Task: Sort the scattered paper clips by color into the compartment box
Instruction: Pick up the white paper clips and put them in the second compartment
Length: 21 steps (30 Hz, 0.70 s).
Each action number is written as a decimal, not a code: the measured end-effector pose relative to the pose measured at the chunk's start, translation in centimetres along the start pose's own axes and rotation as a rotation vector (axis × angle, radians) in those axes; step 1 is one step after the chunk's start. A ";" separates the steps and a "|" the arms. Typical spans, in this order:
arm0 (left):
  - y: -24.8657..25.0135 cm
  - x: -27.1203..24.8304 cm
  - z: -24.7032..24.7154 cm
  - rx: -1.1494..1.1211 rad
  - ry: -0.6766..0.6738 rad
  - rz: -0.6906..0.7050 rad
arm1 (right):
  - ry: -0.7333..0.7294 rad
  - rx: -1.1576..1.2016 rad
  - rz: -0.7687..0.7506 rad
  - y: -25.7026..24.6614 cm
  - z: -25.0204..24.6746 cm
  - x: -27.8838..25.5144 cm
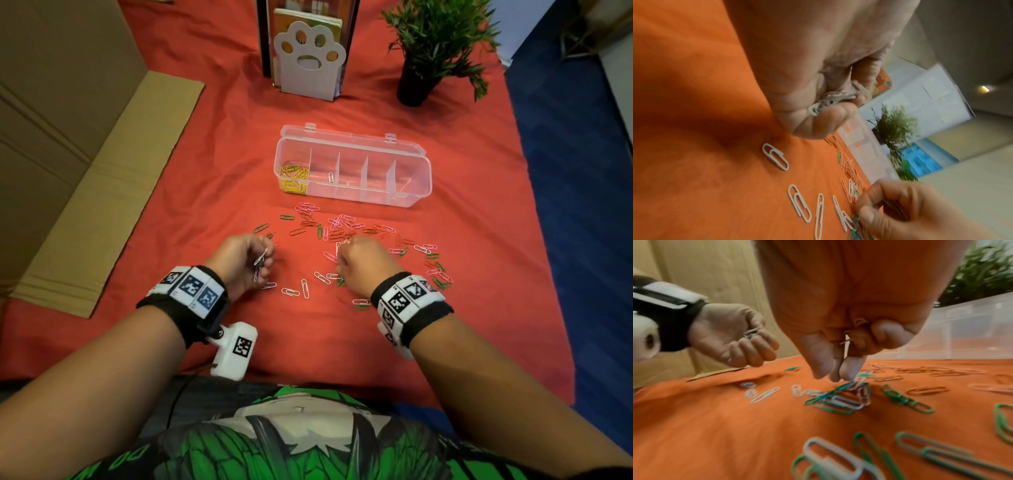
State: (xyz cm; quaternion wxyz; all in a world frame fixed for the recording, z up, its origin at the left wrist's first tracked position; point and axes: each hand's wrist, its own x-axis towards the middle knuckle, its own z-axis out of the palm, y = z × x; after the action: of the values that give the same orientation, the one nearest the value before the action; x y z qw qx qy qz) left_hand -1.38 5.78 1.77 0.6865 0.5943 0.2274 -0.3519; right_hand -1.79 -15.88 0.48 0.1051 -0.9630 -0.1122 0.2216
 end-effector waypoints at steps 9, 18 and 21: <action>-1.5 0.2 -1.0 0.541 0.232 0.157 | -0.003 0.095 0.020 -1.8 1.6 -0.5; -3.9 0.2 -1.4 1.445 0.249 0.399 | 0.050 -0.206 -0.027 -4.6 2.6 -1.4; -4.1 0.1 -1.1 1.414 0.240 0.421 | 0.051 -0.214 -0.050 -4.7 2.6 -1.4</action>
State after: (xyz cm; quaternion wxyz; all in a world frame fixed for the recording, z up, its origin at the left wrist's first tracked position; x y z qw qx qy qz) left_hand -4.28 6.66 -1.23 0.1636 0.9593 -0.0984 -0.2082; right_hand -4.96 -11.31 -0.10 0.0099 -0.9709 -0.1564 0.1811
